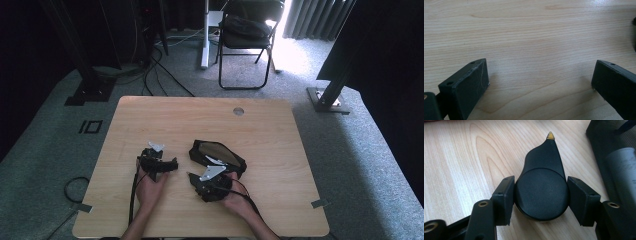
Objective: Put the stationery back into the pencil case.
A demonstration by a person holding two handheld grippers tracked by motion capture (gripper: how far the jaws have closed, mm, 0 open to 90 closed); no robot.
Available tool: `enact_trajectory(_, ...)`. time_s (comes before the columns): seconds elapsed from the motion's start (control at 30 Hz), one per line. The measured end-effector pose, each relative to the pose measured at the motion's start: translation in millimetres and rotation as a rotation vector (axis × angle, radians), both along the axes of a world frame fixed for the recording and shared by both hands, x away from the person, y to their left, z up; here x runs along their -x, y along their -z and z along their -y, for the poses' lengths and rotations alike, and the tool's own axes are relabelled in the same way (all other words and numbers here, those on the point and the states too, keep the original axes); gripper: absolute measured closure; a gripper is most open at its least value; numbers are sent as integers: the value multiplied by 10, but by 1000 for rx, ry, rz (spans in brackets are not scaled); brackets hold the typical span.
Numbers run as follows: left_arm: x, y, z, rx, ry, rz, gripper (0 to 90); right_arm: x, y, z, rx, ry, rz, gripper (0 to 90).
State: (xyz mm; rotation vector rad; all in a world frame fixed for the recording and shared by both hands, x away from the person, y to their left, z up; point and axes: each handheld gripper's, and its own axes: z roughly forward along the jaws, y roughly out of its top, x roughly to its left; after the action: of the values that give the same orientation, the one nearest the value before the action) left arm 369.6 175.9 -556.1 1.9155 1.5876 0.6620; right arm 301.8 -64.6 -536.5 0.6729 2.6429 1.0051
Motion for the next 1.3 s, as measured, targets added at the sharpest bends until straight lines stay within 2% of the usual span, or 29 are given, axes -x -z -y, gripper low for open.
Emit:
enact_trajectory(0.63,0,1,0,0,0,1,13,45,-183,38,-34,-4,46,418)
enact_trajectory(1.3,0,0,0,0,0,0,13,77,-346,60,-57,-12,69,418)
